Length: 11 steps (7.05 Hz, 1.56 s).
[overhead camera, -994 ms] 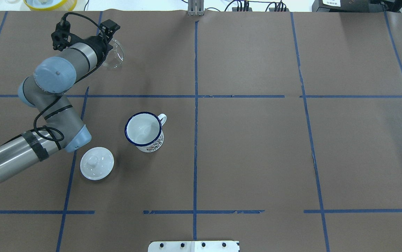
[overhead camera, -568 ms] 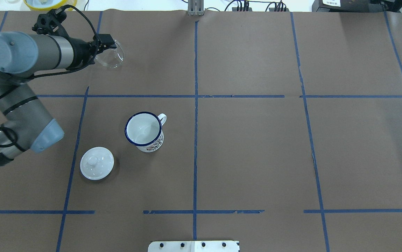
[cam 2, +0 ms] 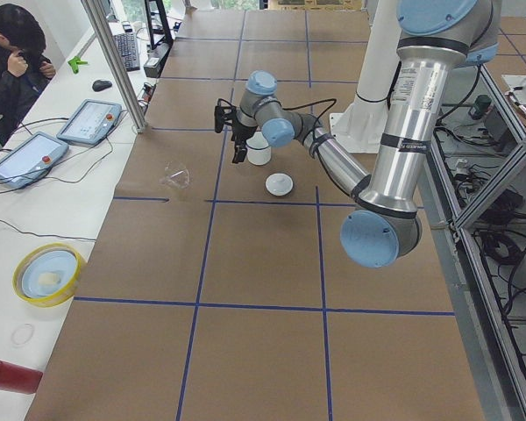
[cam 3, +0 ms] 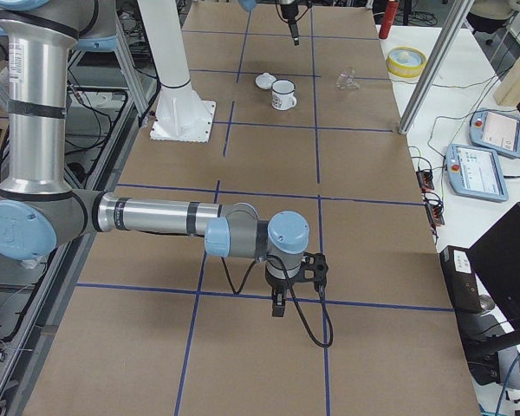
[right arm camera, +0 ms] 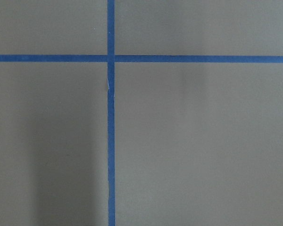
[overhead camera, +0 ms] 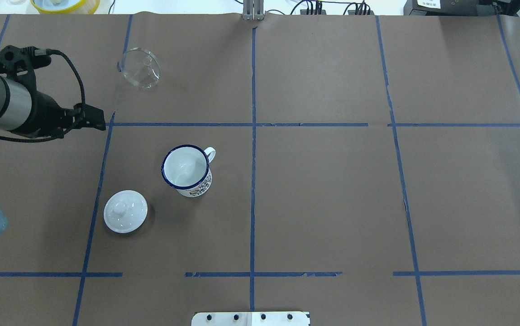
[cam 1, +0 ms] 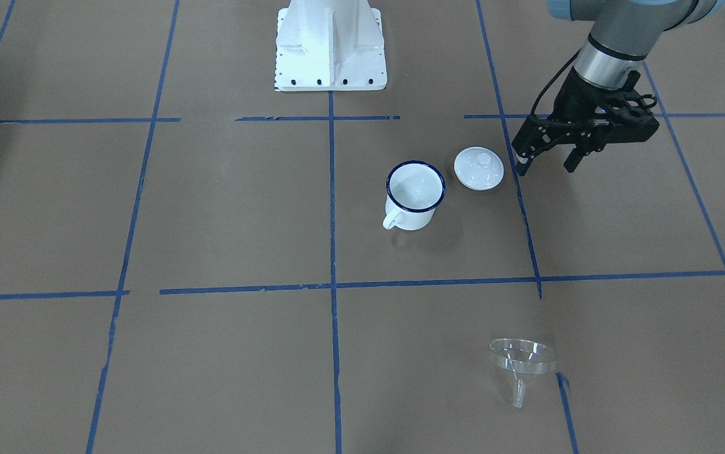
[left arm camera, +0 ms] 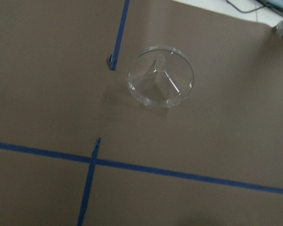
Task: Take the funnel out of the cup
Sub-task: 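Release the funnel and move the left gripper over the white lid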
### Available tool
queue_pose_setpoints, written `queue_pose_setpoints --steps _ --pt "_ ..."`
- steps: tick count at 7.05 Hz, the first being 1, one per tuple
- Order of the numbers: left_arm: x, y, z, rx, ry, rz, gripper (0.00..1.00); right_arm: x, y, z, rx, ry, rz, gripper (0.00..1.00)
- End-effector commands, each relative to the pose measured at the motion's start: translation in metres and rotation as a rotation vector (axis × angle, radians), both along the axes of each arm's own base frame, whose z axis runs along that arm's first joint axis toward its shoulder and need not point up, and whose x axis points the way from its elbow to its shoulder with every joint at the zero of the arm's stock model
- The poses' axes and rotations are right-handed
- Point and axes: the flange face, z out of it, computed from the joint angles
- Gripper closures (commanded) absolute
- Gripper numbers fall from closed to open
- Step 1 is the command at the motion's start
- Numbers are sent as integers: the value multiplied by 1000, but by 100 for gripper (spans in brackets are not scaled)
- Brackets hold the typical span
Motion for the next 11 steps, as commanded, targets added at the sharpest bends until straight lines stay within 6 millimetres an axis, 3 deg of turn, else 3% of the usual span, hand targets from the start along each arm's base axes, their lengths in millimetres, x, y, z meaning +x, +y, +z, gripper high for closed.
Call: queue_pose_setpoints --steps 1,2,4,8,11 --pt "67 45 24 -134 -42 108 0 0 0 0 0 0 0 0" --pt "96 58 39 -131 -88 116 0 0 0 0 0 0 0 0" --pt "126 72 57 -153 -108 143 0 0 0 0 0 0 0 0" --pt "136 70 66 -131 -77 147 2 0 0 0 0 0 0 0" --pt "131 64 66 -95 -81 86 2 0 0 0 0 0 0 0"
